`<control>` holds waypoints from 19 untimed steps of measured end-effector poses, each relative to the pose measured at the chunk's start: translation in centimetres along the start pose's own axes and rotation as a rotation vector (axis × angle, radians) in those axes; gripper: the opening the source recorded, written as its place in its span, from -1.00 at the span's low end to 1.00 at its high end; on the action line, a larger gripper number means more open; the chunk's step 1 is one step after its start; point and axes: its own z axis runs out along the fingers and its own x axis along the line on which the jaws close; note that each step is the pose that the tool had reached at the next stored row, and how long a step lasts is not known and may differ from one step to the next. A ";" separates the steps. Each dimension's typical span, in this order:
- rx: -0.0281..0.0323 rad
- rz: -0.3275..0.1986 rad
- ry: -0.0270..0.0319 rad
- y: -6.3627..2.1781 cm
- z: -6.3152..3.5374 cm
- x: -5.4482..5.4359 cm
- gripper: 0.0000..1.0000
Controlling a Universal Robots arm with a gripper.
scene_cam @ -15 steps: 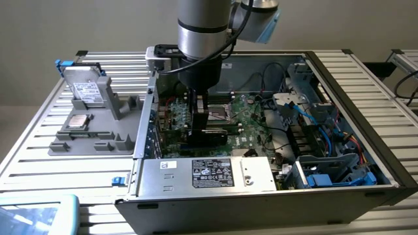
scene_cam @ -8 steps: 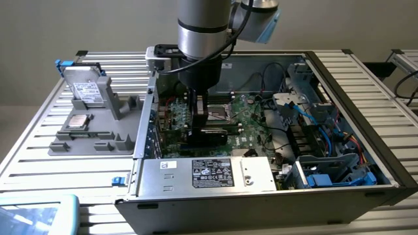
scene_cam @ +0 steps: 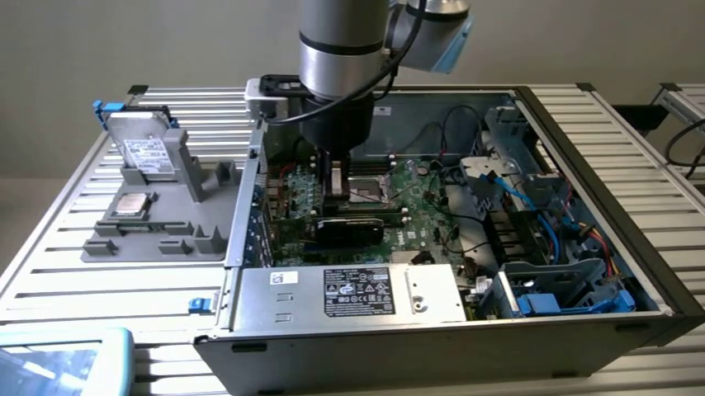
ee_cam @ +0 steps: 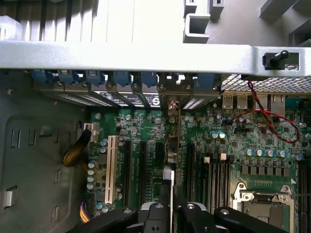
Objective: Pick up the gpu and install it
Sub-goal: 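Press down on the gpu until it lock into place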
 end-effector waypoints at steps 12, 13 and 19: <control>0.0370 0.004 0.0287 1.52 0.78 -0.9 -0.79; 0.0391 0.004 0.0298 1.58 0.90 -1.0 -0.79; 0.0507 0.005 0.0340 1.67 1.54 -1.3 -0.79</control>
